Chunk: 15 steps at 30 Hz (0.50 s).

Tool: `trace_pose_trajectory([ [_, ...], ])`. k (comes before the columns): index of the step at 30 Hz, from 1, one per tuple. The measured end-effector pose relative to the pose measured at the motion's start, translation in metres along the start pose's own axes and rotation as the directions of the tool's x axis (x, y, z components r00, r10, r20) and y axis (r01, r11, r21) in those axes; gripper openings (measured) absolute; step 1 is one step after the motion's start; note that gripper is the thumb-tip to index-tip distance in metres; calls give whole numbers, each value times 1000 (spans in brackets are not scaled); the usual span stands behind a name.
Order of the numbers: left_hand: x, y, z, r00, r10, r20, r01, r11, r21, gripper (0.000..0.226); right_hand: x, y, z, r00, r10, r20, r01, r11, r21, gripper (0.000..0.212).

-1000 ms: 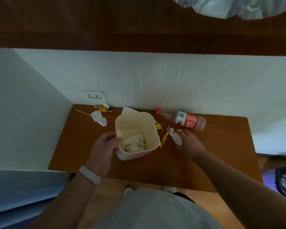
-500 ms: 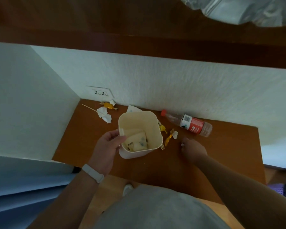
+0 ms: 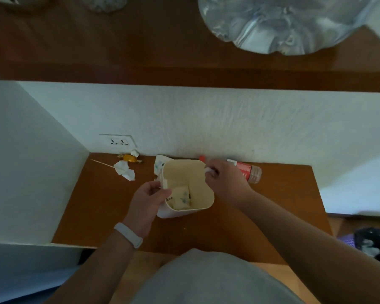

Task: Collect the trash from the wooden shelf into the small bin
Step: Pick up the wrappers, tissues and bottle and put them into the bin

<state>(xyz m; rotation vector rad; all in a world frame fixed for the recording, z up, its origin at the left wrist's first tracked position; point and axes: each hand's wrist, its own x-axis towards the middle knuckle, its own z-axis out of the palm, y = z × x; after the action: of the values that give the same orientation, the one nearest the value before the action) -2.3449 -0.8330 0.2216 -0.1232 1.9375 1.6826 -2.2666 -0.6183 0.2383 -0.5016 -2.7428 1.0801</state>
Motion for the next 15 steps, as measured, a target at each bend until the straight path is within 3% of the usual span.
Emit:
trace_pose_trajectory([
  [5, 1, 1, 1, 999, 31, 26, -31, 1000, -3, 24, -6, -11, 5, 995, -68, 79, 72, 996, -44, 12],
  [10, 5, -1, -5, 1000, 6, 25, -5, 1000, -25, 25, -11, 1, 8, 990, -114, 88, 119, 991, -59, 50],
  [15, 7, -3, -19, 998, -48, -39, 45, 996, -78, 21, -3, 21, 9, 999, -33, -25, 35, 998, 48, 32],
])
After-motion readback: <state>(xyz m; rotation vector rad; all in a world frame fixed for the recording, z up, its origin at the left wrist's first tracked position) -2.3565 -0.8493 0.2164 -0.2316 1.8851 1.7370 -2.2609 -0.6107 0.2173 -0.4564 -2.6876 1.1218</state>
